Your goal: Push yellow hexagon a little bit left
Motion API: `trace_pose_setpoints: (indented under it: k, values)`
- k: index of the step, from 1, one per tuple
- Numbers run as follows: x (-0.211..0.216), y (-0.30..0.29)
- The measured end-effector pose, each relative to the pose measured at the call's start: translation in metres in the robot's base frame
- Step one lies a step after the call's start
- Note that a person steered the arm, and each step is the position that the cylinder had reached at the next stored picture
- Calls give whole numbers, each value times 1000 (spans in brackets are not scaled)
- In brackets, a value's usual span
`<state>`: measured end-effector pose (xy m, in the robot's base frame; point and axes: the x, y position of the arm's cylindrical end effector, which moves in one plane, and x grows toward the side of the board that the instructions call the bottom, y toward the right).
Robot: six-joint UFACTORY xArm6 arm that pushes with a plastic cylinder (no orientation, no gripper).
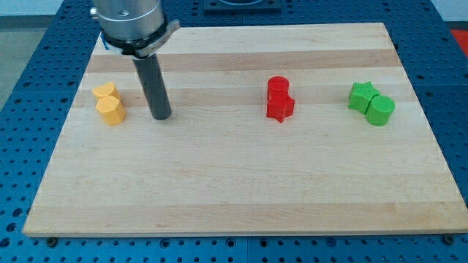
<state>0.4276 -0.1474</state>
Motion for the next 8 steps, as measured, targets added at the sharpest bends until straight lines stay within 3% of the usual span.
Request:
trace_pose_setpoints:
  k: [4,6,8]
  values:
    - [6,-58]
    - [6,-58]
    - [15,38]
